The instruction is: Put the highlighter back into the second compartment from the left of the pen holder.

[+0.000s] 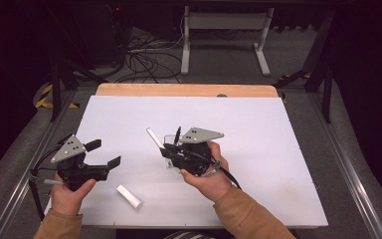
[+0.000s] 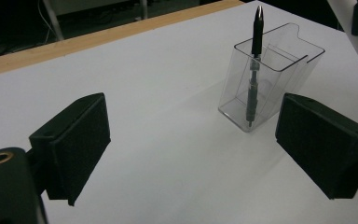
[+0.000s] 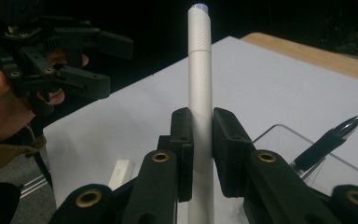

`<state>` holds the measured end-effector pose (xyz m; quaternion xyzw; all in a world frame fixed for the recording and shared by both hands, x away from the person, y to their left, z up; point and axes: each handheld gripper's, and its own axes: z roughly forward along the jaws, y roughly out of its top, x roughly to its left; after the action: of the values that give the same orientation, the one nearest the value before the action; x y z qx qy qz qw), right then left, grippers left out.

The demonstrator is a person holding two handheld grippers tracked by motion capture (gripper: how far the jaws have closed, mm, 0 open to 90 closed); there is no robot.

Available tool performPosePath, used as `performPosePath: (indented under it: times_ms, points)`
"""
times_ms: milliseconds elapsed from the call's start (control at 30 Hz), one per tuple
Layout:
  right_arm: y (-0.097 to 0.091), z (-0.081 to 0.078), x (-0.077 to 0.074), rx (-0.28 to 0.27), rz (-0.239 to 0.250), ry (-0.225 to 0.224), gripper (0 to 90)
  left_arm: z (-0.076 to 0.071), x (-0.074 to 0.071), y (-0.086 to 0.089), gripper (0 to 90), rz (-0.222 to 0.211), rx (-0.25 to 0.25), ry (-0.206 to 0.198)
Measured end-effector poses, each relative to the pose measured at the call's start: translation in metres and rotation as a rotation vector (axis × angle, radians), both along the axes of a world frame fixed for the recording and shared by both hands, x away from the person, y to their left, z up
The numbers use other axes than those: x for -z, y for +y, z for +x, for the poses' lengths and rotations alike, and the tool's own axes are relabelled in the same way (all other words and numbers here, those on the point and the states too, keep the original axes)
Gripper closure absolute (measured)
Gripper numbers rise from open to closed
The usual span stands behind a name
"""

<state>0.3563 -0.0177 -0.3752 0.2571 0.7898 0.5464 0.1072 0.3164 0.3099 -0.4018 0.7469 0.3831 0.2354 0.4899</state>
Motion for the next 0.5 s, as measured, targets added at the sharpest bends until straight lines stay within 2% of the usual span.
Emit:
performPosePath:
  times_ms: [167,333,500]
  points:
    - [-0.007,0.003,-0.001,0.006,0.068,-0.037,79.2,0.0,0.0,0.0,10.7,-0.001,0.0,0.001]
    - [-0.015,0.007,-0.001,0.004,0.126,-0.053,79.1,0.0,0.0,0.0,10.7,-0.001,0.0,0.001]
    - [-0.021,0.011,0.0,0.034,0.157,-0.097,79.1,0.0,0.0,0.0,10.7,0.001,0.001,-0.001]
